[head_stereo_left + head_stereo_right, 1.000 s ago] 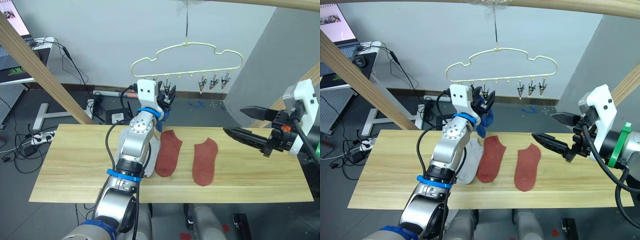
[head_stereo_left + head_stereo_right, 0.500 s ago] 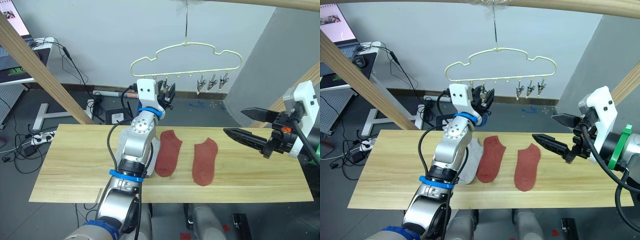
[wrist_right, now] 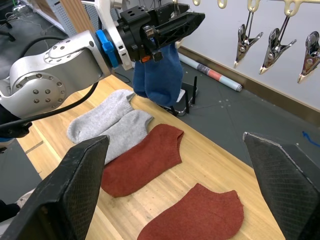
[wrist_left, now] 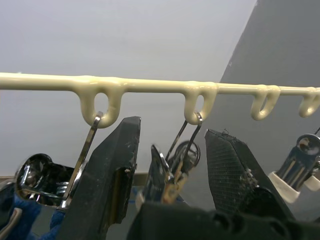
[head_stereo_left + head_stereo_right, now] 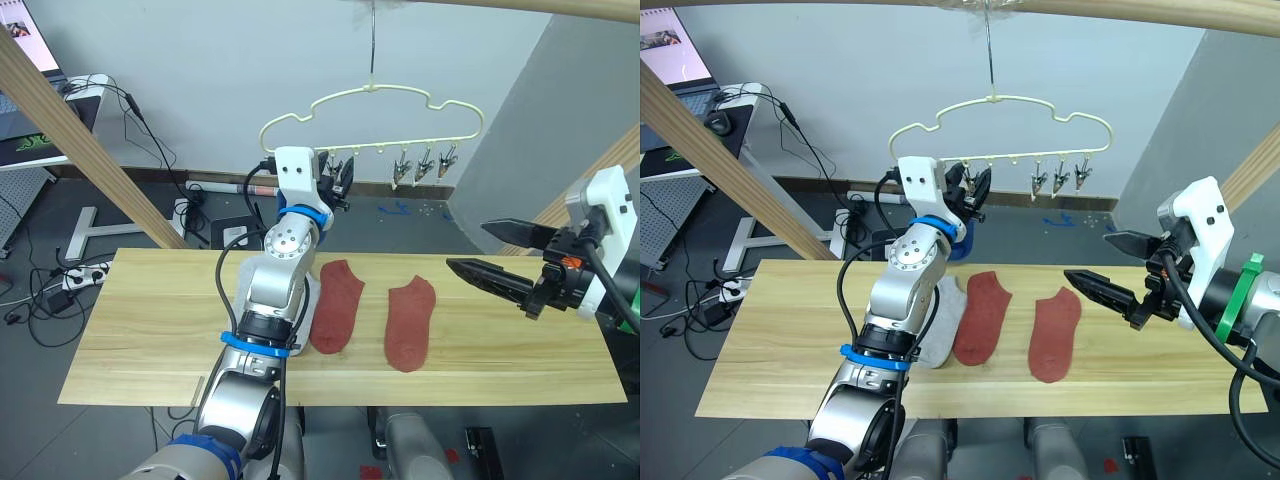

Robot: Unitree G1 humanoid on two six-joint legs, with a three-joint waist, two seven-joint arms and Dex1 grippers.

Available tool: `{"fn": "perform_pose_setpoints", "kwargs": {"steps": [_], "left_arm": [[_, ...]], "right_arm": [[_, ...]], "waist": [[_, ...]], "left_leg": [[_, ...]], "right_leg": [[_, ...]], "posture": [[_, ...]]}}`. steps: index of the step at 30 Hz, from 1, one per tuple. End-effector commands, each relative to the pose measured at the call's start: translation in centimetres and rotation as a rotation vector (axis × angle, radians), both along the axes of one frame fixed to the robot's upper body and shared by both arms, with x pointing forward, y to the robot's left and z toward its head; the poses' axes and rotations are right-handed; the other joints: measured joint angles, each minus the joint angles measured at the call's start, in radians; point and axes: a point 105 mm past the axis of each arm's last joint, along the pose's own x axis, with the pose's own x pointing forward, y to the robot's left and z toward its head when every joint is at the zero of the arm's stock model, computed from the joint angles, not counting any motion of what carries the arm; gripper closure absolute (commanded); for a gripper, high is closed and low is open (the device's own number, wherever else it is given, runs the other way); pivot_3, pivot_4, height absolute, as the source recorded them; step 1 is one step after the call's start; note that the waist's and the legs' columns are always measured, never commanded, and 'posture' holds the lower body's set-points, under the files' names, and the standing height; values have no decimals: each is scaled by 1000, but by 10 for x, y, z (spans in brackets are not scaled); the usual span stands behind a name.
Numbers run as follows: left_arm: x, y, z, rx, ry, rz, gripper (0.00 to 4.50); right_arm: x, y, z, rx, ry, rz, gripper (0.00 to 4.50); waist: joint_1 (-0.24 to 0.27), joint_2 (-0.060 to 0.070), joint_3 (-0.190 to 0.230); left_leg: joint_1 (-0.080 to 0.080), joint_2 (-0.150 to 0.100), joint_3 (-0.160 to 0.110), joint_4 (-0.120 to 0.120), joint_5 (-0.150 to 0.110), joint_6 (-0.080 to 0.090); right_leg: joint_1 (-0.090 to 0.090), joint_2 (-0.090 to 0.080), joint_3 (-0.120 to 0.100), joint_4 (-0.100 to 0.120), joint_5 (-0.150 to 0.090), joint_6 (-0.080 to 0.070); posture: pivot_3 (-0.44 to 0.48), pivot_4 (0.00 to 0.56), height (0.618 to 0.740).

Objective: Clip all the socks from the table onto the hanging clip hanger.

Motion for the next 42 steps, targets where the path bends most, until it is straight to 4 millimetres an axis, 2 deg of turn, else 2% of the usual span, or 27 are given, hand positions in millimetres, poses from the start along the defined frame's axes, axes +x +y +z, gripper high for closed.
{"fn": "perform_pose_setpoints", "kwargs": {"steps": [1, 3, 6, 9, 15, 19, 23, 30, 33, 37, 42], "left_arm": [[-3, -3, 14, -36, -38, -15, 2352], [-2, -2, 14, -42, -33, -12, 2748], [-2, -1, 14, -45, -29, -11, 3587], [-1, 0, 14, -50, -25, -12, 4148], [-3, 0, 15, -61, 7, -48, 4166], [-6, 0, 18, -76, 43, -111, 4166], [-12, -1, 26, -152, 130, -233, 4166], [-11, 7, 29, -191, 222, -269, 4166], [-13, 7, 28, -212, 259, -286, 4166], [-14, 8, 28, -254, 308, -306, 4166], [-14, 9, 30, -272, 332, -313, 4166]], "right_arm": [[-3, 2, 7, 0, -38, 6, 0], [-3, 2, 7, 1, -38, 3, 0], [-3, 2, 7, 1, -37, 1, 0], [-3, 2, 6, 3, -37, 0, 0], [-2, 6, 5, 8, -34, 11, 0], [2, 10, -11, -38, 9, 7, 0], [25, 0, -63, -173, 140, -115, 0], [66, -5, -118, -381, 185, -205, 0], [77, -7, -146, -440, 286, -231, 0], [94, -7, -171, -424, 359, -275, 0], [109, -1, -184, -391, 392, -308, 0]], "waist": [[0, 0, 0], [0, 0, 0], [0, 0, 0], [0, 0, 0], [0, 0, 0], [-2, 0, 0], [-4, 0, 0], [-10, 0, 0], [-9, -1, 1], [-5, 0, 1], [-3, 0, 1]], "left_leg": [[0, 0, 0, 0, 0, 0], [0, 0, 0, 0, 0, 0], [0, 0, 0, 0, 0, 0], [0, 0, 0, 0, 0, 0], [0, 0, 0, 0, 0, 0], [0, 0, 0, 0, 0, 0], [1, 1, 0, 0, 0, 0], [1, 1, 0, 0, 0, 0], [1, 1, 0, 0, 0, 0], [1, 1, -1, 0, 0, 0], [1, 1, 0, 0, 0, 0]], "right_leg": [[0, 0, 0, 0, 0, 0], [0, 0, 0, 0, 0, 0], [0, 0, 0, 0, 0, 0], [0, 0, 0, 0, 0, 0], [0, 0, 0, 0, 0, 0], [0, 0, 0, 0, -1, 1], [0, 1, 0, 0, -1, 2], [0, 1, 0, 0, -2, 3], [0, 1, 0, 0, -2, 3], [0, 1, 0, 0, 0, 0], [0, 1, 0, 0, 0, 0]], "posture": [[-98, 289, 740], [-98, 289, 740], [-98, 289, 740], [-100, 293, 740], [-95, 295, 740], [-94, 297, 740], [-88, 297, 740], [-60, 310, 740], [-45, 316, 740], [-26, 318, 740], [-23, 316, 740]]}}
